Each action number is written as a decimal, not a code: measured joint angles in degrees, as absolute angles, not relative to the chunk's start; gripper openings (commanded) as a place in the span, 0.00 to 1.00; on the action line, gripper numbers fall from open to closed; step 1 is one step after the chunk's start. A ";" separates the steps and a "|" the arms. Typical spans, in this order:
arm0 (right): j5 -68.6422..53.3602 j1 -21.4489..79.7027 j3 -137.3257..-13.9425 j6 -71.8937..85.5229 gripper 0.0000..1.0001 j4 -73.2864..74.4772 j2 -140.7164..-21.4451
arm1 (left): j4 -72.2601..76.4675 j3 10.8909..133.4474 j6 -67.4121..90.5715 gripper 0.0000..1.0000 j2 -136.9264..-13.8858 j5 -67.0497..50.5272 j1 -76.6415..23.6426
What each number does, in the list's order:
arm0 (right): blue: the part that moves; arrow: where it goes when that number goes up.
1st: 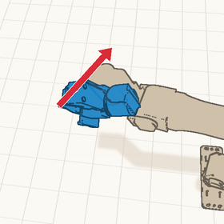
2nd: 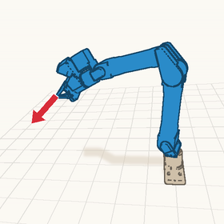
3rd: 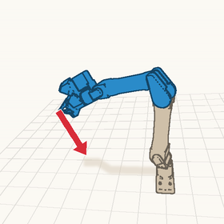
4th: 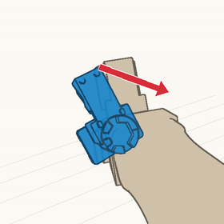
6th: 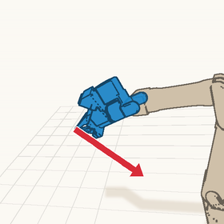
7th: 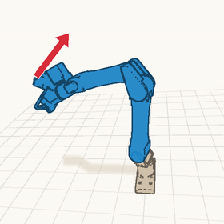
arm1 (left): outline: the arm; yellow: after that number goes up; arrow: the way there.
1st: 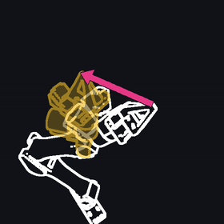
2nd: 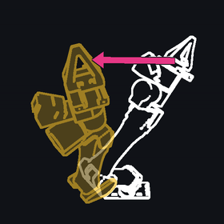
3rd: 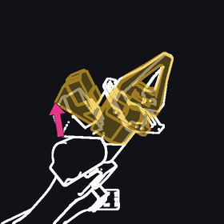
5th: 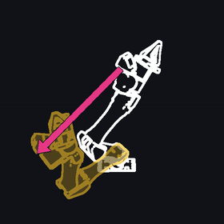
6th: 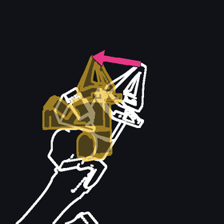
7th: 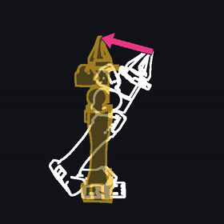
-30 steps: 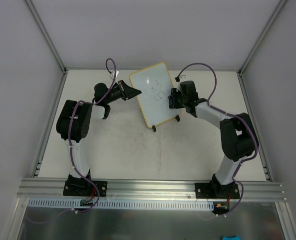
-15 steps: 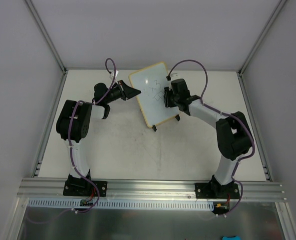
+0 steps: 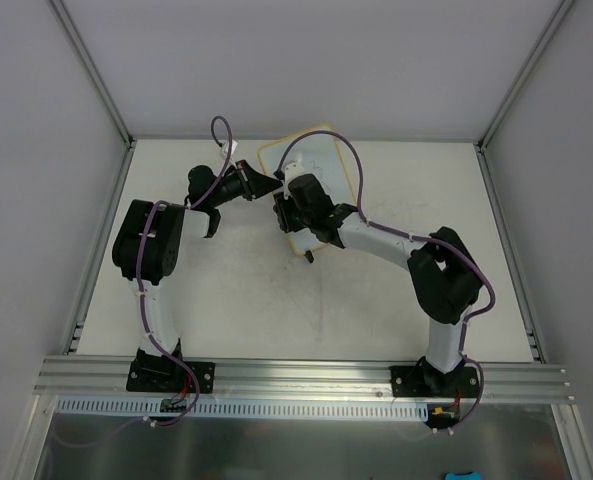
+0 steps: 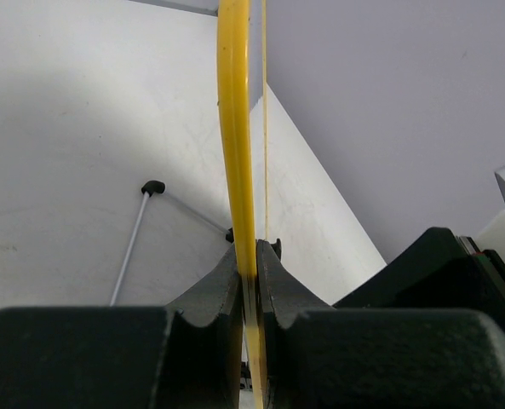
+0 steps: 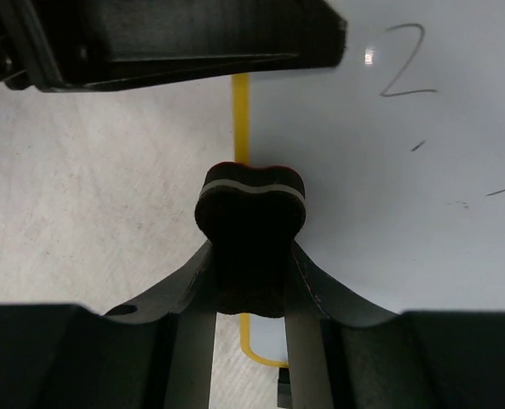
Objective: Erase the whiteboard
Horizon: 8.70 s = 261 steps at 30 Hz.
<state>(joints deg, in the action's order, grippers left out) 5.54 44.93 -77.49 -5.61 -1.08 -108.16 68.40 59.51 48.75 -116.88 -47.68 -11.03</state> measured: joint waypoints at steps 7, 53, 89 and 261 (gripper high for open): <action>3.60 44.53 -77.84 -4.89 0.00 -1.13 -108.44 | 68.29 59.51 48.66 0.00 -116.88 -47.51 -11.03; 6.57 28.93 -94.61 -11.05 0.00 13.80 -113.80 | 67.59 59.51 48.75 0.00 -116.66 -47.46 -11.11; 8.51 40.69 -100.20 -11.62 0.00 14.98 -117.08 | 66.65 59.29 48.58 0.00 -116.22 -47.59 -10.50; 6.70 38.24 -82.02 -8.01 0.00 6.28 -109.12 | 63.33 58.35 46.50 0.00 -113.86 -48.23 -10.24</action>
